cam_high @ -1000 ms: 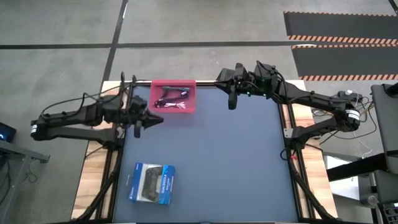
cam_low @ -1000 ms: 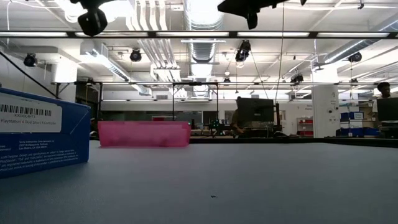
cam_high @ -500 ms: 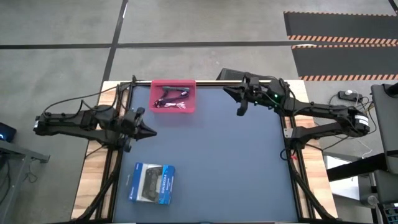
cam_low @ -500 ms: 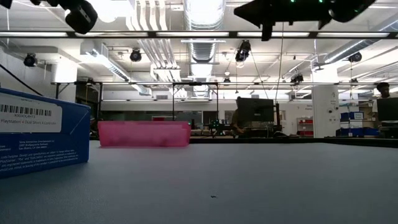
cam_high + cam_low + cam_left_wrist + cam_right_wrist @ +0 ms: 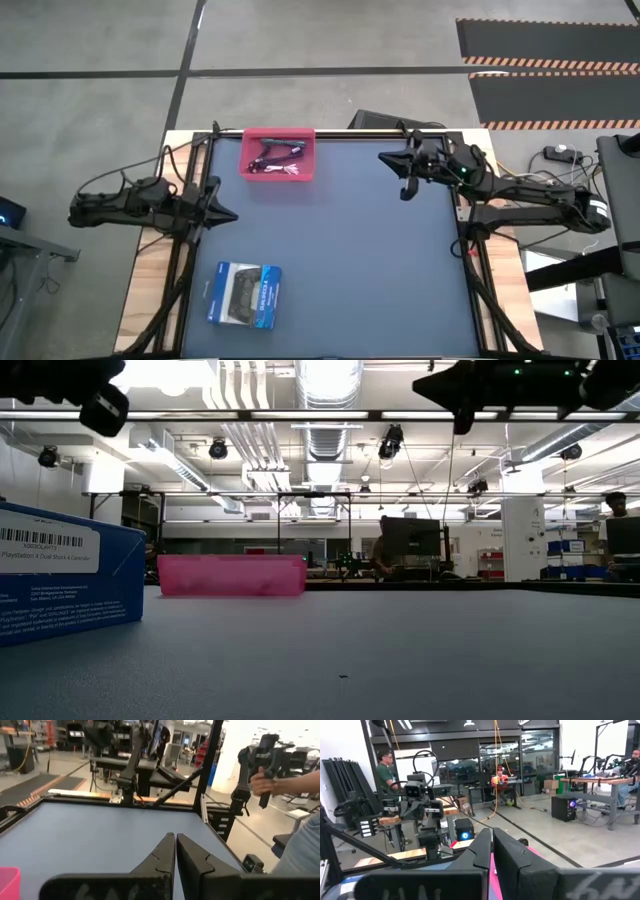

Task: Pick and place USB-C Cables
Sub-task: Return to Home Position

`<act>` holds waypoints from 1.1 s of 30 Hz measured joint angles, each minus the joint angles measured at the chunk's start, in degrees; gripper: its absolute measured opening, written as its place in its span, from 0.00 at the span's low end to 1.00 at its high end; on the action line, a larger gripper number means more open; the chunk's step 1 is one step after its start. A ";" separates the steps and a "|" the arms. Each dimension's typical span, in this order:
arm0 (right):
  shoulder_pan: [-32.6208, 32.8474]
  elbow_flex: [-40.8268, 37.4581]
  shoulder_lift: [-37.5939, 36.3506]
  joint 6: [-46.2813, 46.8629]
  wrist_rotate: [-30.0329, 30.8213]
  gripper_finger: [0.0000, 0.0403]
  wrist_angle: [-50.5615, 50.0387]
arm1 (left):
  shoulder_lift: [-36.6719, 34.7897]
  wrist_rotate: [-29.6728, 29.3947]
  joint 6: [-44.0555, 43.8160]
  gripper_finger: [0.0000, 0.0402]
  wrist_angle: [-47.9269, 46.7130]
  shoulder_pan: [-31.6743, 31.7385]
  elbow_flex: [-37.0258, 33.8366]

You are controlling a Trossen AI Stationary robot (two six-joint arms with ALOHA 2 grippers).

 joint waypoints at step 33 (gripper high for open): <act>-0.02 -19.65 -25.88 -4.47 0.48 0.02 -0.63 | -9.65 -0.36 -0.26 0.00 0.25 0.02 -8.03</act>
